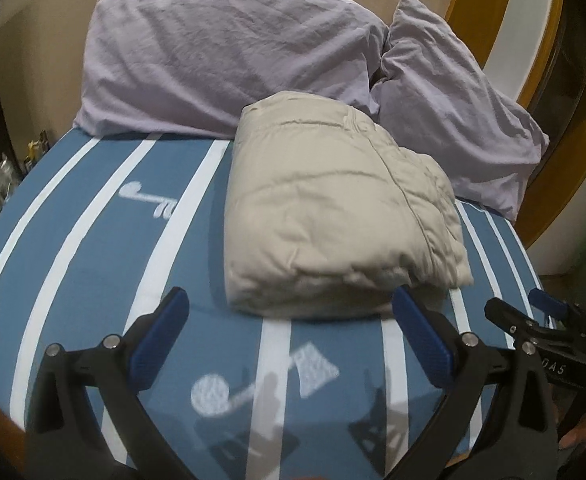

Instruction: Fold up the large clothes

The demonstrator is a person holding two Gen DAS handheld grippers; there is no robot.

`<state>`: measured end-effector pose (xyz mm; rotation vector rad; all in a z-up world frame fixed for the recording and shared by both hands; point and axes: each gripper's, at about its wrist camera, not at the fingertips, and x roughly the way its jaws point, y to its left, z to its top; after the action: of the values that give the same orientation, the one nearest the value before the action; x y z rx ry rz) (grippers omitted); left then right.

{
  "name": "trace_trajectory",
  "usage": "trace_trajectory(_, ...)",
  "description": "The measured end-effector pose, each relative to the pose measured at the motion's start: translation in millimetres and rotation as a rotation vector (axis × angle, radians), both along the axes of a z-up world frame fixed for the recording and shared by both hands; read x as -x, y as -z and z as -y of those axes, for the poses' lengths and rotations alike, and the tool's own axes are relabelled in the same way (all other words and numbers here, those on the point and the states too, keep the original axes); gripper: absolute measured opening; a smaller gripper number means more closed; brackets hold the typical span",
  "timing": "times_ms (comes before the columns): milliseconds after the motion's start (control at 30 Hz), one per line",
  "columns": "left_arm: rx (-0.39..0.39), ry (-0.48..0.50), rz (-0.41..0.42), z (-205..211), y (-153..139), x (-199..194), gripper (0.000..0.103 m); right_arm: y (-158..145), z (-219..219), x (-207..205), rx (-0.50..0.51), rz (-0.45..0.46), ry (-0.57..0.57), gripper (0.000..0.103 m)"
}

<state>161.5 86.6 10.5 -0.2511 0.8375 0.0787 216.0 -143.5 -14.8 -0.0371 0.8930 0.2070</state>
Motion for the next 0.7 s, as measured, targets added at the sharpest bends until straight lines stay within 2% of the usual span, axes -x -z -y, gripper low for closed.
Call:
trace_trajectory(267, -0.003, 0.018, 0.001, 6.3, -4.3, 33.7, 0.101, 3.9, 10.4, 30.9, -0.086, -0.036, 0.009, 0.102)
trace_trajectory(700, 0.008, 0.033, -0.025, 10.0, 3.2, 39.1, 0.101, 4.1, 2.5, 41.7, -0.112, -0.018, -0.034, 0.102)
